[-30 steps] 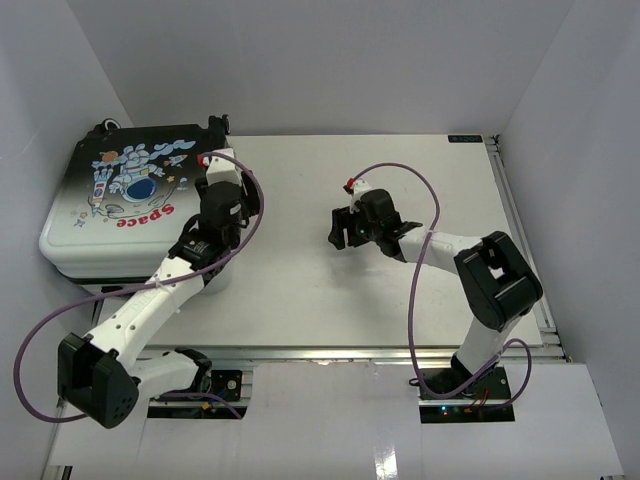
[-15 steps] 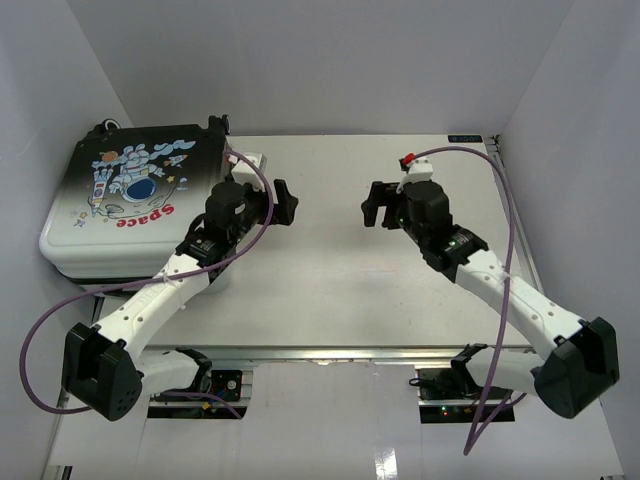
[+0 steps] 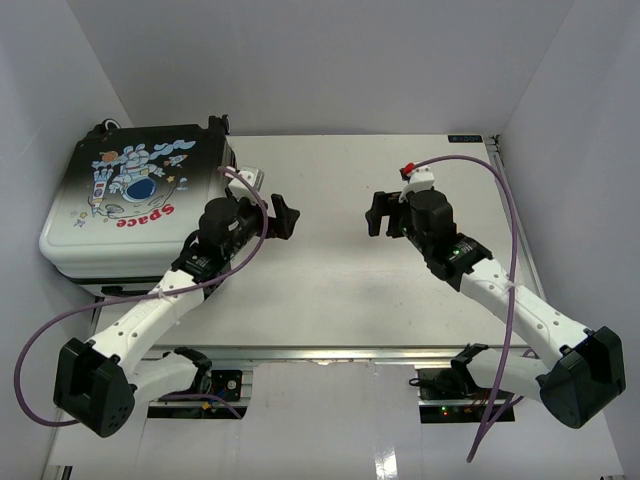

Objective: Pack the luggage

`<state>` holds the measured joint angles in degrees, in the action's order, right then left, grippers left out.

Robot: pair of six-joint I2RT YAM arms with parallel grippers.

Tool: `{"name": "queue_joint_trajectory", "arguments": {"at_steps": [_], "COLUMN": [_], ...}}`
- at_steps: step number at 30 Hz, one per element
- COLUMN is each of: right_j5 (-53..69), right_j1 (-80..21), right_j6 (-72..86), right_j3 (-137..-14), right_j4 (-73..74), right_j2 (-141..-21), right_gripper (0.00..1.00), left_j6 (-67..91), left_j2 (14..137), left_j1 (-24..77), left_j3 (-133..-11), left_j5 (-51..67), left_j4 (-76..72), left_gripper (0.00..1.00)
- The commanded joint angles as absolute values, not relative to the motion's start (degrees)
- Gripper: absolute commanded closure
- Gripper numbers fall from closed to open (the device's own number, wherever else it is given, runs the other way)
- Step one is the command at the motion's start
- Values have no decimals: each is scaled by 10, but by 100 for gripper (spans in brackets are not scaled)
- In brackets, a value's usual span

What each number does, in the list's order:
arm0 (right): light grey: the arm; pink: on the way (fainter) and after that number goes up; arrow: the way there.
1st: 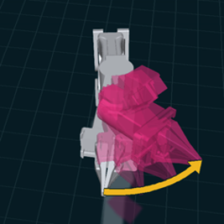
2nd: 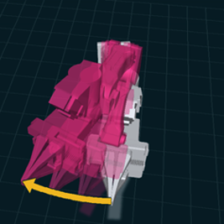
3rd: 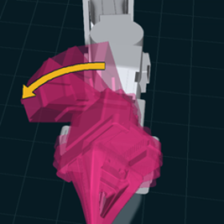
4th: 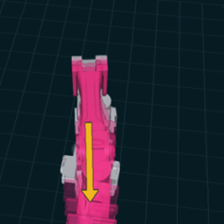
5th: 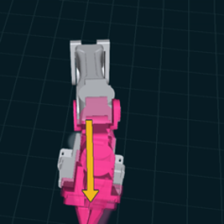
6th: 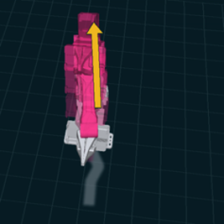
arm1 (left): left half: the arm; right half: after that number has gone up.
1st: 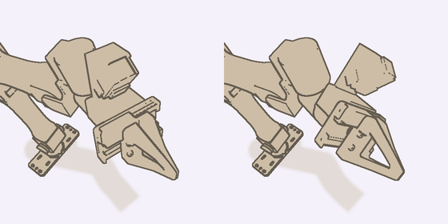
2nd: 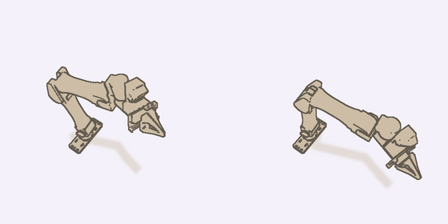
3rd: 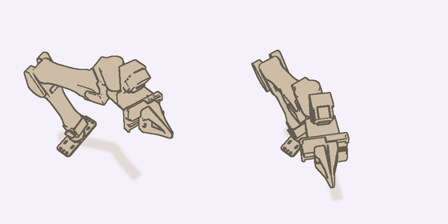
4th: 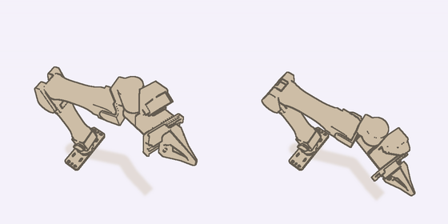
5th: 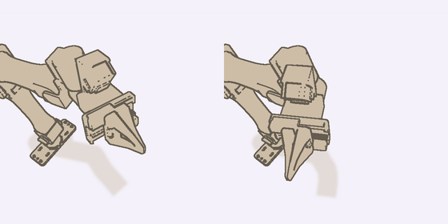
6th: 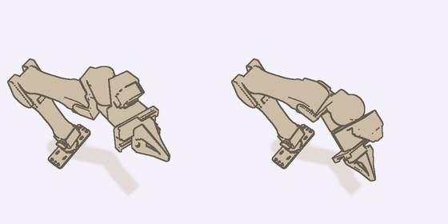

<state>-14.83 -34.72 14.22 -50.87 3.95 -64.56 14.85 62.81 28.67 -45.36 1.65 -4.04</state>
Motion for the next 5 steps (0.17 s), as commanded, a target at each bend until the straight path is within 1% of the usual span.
{"name": "queue_joint_trajectory", "arguments": {"at_steps": [1,5], "right_j5": [-148,-141], "right_j1": [-346,-346], "right_j6": [123,123], "right_j3": [-514,-508], "right_j4": [25,22], "right_j2": [-646,-650], "right_gripper": [10,10], "left_j6": [144,142], "left_j2": [605,606], "left_j1": [286,286], "left_j3": [-446,-444], "left_j5": [30,33], "left_j4": [-66,-69], "left_gripper": [2,2]}}
